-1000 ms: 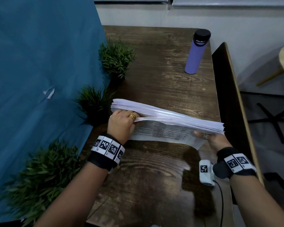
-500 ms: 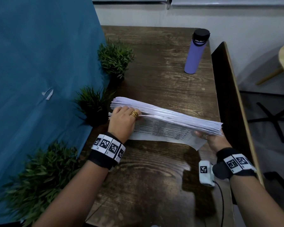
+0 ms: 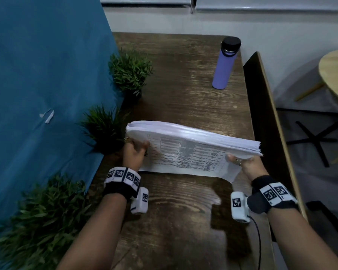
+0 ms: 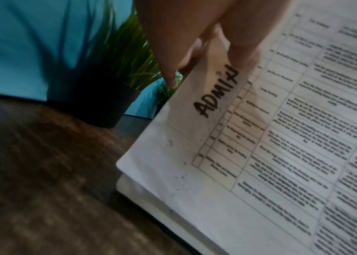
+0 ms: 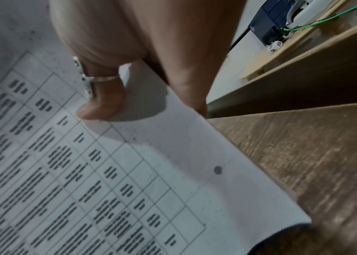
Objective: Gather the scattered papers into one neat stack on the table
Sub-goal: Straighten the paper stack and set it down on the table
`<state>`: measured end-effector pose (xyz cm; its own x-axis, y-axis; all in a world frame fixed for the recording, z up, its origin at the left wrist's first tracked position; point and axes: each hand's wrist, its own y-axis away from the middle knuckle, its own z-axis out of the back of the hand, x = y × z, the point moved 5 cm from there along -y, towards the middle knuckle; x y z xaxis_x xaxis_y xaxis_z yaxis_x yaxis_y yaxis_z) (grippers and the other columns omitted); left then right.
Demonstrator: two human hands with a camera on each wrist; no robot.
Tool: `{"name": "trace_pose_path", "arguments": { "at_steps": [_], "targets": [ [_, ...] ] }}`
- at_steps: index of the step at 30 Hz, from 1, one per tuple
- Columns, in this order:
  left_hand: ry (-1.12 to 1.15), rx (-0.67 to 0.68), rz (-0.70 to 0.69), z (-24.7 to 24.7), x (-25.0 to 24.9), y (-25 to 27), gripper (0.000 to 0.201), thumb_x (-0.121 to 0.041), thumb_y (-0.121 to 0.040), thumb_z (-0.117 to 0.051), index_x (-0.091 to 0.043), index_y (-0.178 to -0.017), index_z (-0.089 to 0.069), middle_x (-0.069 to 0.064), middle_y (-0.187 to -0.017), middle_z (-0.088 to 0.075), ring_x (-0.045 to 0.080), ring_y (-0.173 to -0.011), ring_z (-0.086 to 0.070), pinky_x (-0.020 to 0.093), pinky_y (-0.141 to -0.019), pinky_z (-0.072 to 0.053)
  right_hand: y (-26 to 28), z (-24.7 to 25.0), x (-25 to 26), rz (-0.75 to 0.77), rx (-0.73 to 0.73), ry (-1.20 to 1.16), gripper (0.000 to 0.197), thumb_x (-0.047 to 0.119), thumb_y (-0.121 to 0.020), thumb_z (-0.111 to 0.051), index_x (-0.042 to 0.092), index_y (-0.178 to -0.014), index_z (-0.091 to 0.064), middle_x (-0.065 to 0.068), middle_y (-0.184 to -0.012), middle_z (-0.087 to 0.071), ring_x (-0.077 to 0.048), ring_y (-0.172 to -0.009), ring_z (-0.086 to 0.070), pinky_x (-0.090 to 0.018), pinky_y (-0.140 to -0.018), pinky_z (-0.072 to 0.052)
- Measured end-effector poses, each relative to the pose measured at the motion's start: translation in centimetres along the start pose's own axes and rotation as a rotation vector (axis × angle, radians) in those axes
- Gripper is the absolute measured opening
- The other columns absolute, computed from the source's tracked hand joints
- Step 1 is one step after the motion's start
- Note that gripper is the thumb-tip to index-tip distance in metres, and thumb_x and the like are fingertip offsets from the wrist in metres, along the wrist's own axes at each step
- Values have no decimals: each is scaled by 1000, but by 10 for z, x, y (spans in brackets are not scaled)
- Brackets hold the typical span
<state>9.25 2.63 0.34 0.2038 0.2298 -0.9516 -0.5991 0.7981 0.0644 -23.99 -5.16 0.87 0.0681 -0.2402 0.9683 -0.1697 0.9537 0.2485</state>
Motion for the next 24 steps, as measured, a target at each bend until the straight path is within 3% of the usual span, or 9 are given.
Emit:
{"name": "trace_pose_path", "arguments": {
  "at_steps": [3,5,9,12,15,17,19,21,24],
  "targets": [
    [-52,-177,-51,2,-8,-2,27,-15,-92,-55,7,-108,-52,22,-105,-62,31,-105,-59,29,-85,-43,4,1,14,104,-76,-28,29,-2,-76,-68,24,-87,-64,11,-80,-71,6,-72,-67,-13,-64,-53],
    [-6,-239,-132,2,-21,2,26,-12,-93,-52,7,-110,-53,13,-103,-61,24,-103,-59,24,-84,-42,8,3,26,178,-109,-29,31,-3,-77,-67,26,-86,-62,14,-80,-69,12,-71,-65,-7,-61,-51],
    [76,-181,-91,-10,-9,12,33,-10,-94,-49,3,-123,-45,5,-108,-56,14,-101,-55,21,-86,-40,12,6,24,198,-131,30,34,-5,-72,-73,17,-93,-58,5,-91,-64,11,-71,-61,-1,-61,-47],
    [42,-143,-19,-24,18,12,28,-11,-95,-47,8,-115,-51,14,-100,-61,26,-99,-60,28,-81,-44,14,1,1,83,-148,91,34,-7,-73,-71,16,-92,-55,2,-93,-57,3,-74,-55,-12,-66,-45],
    [79,-150,29,-33,23,7,19,-9,-95,-46,6,-102,-54,21,-100,-62,32,-101,-60,23,-76,-42,16,-1,-7,11,-218,191,22,3,-80,-68,15,-94,-55,1,-93,-54,-4,-73,-49,-11,-65,-40],
    [184,-130,15,-36,17,6,20,-5,-91,-53,4,-109,-52,15,-108,-61,25,-102,-59,14,-73,-48,15,-1,-5,17,-226,164,23,2,-77,-71,21,-80,-57,5,-86,-57,1,-72,-49,-17,-68,-43],
    [288,-114,6,-36,14,5,39,0,-84,-62,6,-120,-47,10,-112,-61,16,-102,-59,3,-74,-48,13,-2,2,30,-178,103,34,-4,-74,-71,26,-75,-55,7,-80,-58,0,-70,-55,-7,-58,-46],
    [323,-120,5,-33,11,4,46,-2,-84,-63,3,-125,-42,4,-112,-59,5,-98,-58,2,-72,-47,12,3,10,55,-119,35,34,-4,-71,-72,24,-79,-56,8,-83,-61,8,-66,-62,0,-54,-45],
    [297,-120,4,-33,8,3,42,-19,-91,-55,-3,-128,-42,2,-116,-57,5,-100,-58,10,-81,-48,6,8,11,49,-77,-2,37,1,-67,-77,14,-95,-57,5,-93,-65,9,-70,-62,-6,-59,-47]
  ]
}}
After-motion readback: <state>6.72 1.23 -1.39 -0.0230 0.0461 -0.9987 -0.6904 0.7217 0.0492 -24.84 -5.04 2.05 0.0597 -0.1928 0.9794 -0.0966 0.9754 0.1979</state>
